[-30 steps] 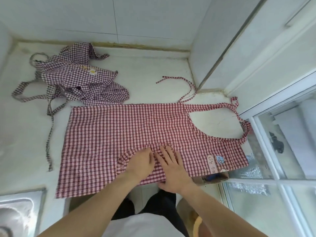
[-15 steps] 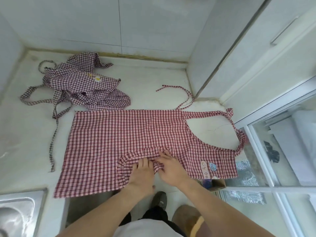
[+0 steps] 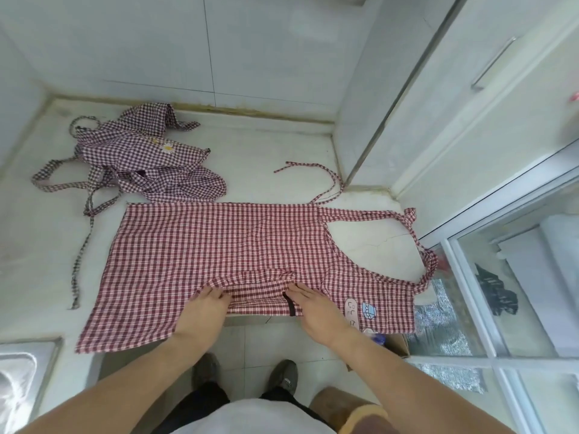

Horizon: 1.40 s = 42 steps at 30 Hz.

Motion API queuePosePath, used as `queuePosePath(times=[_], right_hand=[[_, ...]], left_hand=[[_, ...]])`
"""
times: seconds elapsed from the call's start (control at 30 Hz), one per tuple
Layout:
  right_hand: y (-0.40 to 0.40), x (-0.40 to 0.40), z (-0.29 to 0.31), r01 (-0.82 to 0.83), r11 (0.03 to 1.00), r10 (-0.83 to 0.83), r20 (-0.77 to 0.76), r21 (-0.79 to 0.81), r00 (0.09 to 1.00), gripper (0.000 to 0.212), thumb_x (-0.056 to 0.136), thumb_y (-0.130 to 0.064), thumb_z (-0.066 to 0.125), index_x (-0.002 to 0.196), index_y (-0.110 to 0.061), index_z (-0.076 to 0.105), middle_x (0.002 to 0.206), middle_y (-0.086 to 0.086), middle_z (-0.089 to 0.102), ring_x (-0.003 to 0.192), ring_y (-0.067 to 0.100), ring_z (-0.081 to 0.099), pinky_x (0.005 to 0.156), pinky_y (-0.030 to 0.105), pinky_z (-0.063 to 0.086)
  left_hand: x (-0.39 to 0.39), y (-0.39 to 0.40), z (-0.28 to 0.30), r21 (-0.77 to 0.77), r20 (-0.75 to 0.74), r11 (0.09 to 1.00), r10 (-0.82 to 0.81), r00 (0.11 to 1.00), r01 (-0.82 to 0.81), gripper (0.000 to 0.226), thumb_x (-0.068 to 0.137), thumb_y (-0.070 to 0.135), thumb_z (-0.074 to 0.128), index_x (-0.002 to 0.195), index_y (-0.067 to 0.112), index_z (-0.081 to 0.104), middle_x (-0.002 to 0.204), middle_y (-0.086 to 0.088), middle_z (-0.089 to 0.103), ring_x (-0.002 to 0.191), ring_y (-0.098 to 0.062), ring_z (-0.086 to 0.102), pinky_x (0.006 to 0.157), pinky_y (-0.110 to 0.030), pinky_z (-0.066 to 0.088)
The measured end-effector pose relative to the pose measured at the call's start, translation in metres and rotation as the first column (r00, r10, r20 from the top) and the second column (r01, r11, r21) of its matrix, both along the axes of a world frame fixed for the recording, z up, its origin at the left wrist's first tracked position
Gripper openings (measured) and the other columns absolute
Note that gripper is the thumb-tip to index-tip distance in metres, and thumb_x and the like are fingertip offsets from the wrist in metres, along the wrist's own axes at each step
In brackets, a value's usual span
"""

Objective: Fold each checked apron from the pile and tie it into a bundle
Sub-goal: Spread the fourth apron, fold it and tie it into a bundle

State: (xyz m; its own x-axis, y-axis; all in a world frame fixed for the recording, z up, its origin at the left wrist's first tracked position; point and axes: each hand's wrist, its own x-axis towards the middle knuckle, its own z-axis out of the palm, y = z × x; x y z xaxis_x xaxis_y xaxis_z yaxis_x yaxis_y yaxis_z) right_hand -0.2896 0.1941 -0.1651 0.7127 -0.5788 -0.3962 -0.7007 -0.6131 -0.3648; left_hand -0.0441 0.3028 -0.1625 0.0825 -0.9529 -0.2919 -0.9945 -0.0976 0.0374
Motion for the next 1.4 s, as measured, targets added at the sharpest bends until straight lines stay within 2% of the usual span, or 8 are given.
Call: queuePosePath(times=[0.23,0.37,0.47,0.67,0.87,1.07,1.2,1.4], right_hand=[[-0.024,0.013,0.04,0.054,0.963,-0.014,-0.148,0.265,0.989,0.05,0.107,-0.023,0.036,0.155,-0.012,0.03,0.16,0.008,0.031,0.144,0.025,0.034,0.121,0.037,0.024],[-0.038,0.023,0.069,0.159,0.889,-0.039,-0.275,0.43,0.961,0.04,0.105,-0.034,0.043,0.128,-0.005,0.058,0.129,0.013,0.06,0.113,0.028,0.057,0.099,0.037,0.044],[-0.059,0.026,0.084,0.136,0.881,0.05,-0.375,0.453,0.926,0.045,0.104,-0.039,0.046,0.114,0.003,0.059,0.094,0.008,0.056,0.083,0.02,0.053,0.076,0.03,0.045],[-0.106,0.04,0.113,0.204,0.908,-0.098,-0.288,0.365,0.953,0.066,0.101,-0.056,0.041,0.149,-0.011,0.041,0.16,0.007,0.031,0.144,0.027,0.033,0.118,0.041,0.025],[-0.146,0.068,0.083,0.271,0.938,-0.198,-0.307,0.217,0.931,0.047,0.104,-0.051,0.036,0.104,-0.012,0.063,0.094,-0.006,0.057,0.1,0.019,0.058,0.106,0.04,0.042],[-0.166,0.087,0.059,0.285,0.955,-0.247,-0.311,0.084,0.918,0.052,0.107,-0.044,0.029,0.123,-0.003,0.057,0.131,0.018,0.059,0.124,0.031,0.055,0.11,0.042,0.041],[-0.176,0.091,0.058,0.318,0.936,-0.226,-0.436,0.15,0.871,0.054,0.109,-0.038,0.025,0.145,-0.001,0.04,0.148,0.019,0.045,0.131,0.031,0.05,0.109,0.04,0.038],[-0.186,0.093,0.038,0.213,0.977,-0.194,-0.379,0.01,0.905,0.053,0.103,-0.054,0.029,0.094,-0.011,0.059,0.094,0.007,0.064,0.093,0.024,0.064,0.086,0.037,0.051]], left_hand=[[0.057,-0.003,0.01,0.162,-0.067,0.965,0.218,0.974,-0.205,0.033,0.098,0.015,0.053,0.13,0.018,0.061,0.125,-0.002,0.064,0.108,-0.016,0.061,0.094,-0.027,0.05],[0.077,-0.014,0.033,0.468,-0.233,0.876,0.247,0.941,-0.114,0.038,0.101,0.035,0.052,0.133,0.013,0.055,0.127,-0.001,0.061,0.106,-0.014,0.059,0.091,-0.022,0.048],[0.093,-0.025,0.054,0.593,-0.22,0.804,0.213,0.952,-0.042,0.023,0.097,0.043,0.058,0.1,0.02,0.062,0.101,0.005,0.066,0.082,-0.009,0.058,0.071,-0.022,0.049],[0.144,-0.052,0.066,0.447,-0.237,0.884,0.263,0.935,-0.135,0.029,0.094,0.046,0.063,0.078,0.022,0.06,0.084,0.005,0.063,0.073,-0.01,0.057,0.062,-0.025,0.042],[0.17,-0.084,0.057,0.317,-0.133,0.923,0.272,0.953,-0.219,0.028,0.101,0.044,0.048,0.097,0.019,0.059,0.102,0.001,0.064,0.09,-0.016,0.059,0.082,-0.034,0.049],[0.181,-0.115,0.039,0.373,-0.212,0.902,0.313,0.926,-0.219,0.04,0.106,0.042,0.034,0.124,0.013,0.055,0.128,-0.008,0.06,0.108,-0.022,0.057,0.098,-0.036,0.045],[0.191,-0.121,0.028,0.509,-0.22,0.843,0.324,0.92,-0.175,0.045,0.104,0.053,0.034,0.109,0.015,0.058,0.103,0.0,0.062,0.09,-0.014,0.058,0.076,-0.028,0.046],[0.201,-0.106,0.005,0.327,-0.165,0.916,0.297,0.94,-0.232,0.032,0.101,0.05,0.045,0.085,0.024,0.052,0.087,0.004,0.059,0.079,-0.013,0.056,0.068,-0.03,0.043]])
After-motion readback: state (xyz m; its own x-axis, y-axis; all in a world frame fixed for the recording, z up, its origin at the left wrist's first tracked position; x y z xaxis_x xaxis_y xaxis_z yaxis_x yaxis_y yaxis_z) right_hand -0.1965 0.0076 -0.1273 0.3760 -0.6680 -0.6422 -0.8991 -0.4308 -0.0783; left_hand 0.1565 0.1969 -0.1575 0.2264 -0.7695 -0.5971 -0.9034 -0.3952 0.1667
